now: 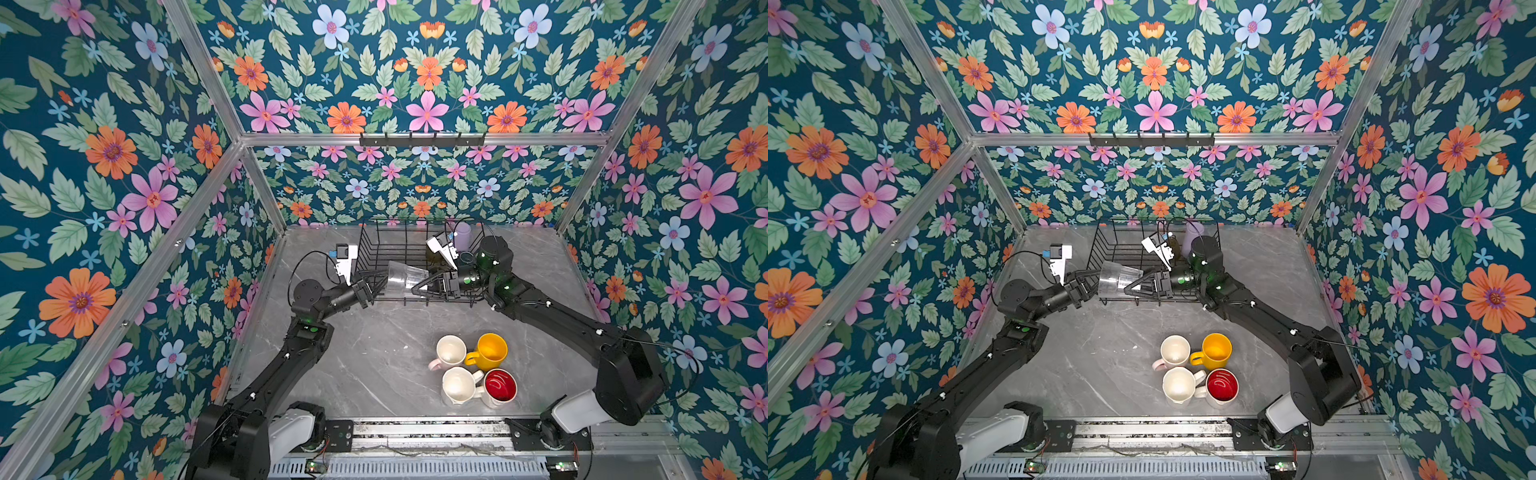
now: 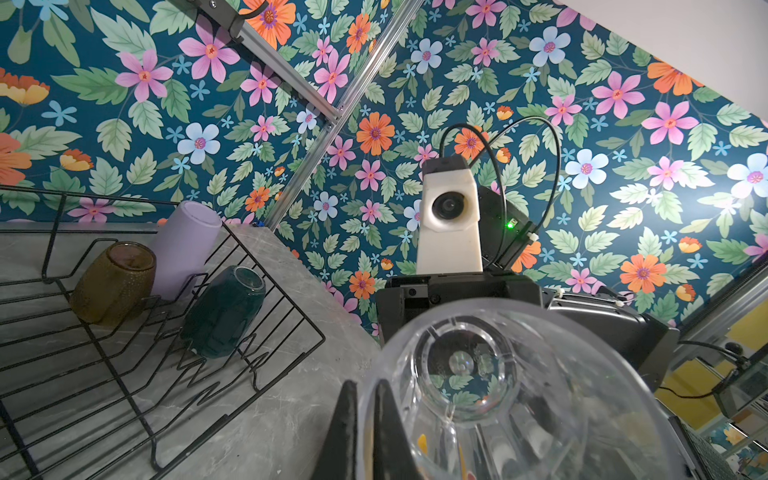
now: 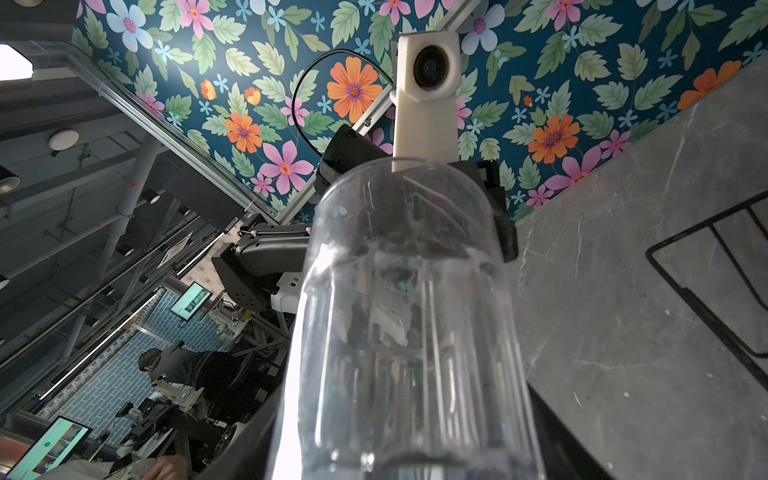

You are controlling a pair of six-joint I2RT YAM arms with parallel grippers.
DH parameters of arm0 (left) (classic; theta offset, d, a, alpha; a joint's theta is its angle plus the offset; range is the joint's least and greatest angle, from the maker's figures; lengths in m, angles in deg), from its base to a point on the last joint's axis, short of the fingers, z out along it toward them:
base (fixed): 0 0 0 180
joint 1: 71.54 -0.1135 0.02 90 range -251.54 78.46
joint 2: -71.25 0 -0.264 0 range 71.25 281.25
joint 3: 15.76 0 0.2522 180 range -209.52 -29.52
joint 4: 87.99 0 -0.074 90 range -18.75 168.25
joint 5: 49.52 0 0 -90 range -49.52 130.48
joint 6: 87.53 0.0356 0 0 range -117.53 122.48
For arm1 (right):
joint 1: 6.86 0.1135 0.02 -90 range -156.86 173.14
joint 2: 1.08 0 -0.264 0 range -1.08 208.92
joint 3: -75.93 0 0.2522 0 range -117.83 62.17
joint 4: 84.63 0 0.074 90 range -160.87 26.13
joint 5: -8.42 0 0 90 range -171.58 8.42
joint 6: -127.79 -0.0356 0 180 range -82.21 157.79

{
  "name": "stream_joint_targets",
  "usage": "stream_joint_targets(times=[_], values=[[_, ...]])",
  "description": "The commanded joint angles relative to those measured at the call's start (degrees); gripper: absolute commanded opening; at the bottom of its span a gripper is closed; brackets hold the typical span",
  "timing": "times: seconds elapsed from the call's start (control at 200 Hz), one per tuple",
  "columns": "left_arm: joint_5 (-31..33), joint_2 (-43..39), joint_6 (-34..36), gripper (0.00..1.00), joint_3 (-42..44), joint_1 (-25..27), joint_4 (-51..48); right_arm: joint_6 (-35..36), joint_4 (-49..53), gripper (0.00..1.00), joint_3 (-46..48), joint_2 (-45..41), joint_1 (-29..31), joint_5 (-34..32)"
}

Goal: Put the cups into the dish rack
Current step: 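Grasp the clear tumbler with the right gripper beside the left gripper, then open the left gripper and withdraw while the right carries the tumbler into the rack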

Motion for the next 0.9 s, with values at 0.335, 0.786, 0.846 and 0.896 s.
stream_joint_targets(times=[0.335, 0.786, 0.846, 0.896], values=[[1.04, -2.41, 3.07, 0.06, -0.68, 0.2, -2.74, 0.93, 4.49, 0.0, -0.72, -0.91, 0.01, -8.79], [3.08, -3.7, 7.19, 0.8, -1.74, 0.21, -8.75, 4.87, 16.3, 0.0, -5.84, -3.52, -0.23, -9.2], [4.58, -4.57, 8.64, 0.86, -1.79, 0.21, -10.73, 6.89, 21.2, 0.0, -6.89, -4.41, -0.78, -10.36], [6.29, -5.73, 10.23, 0.89, -1.64, 0.17, -12.81, 9.16, 25.7, 0.0, -7.49, -5.58, -1.5, -12.19]])
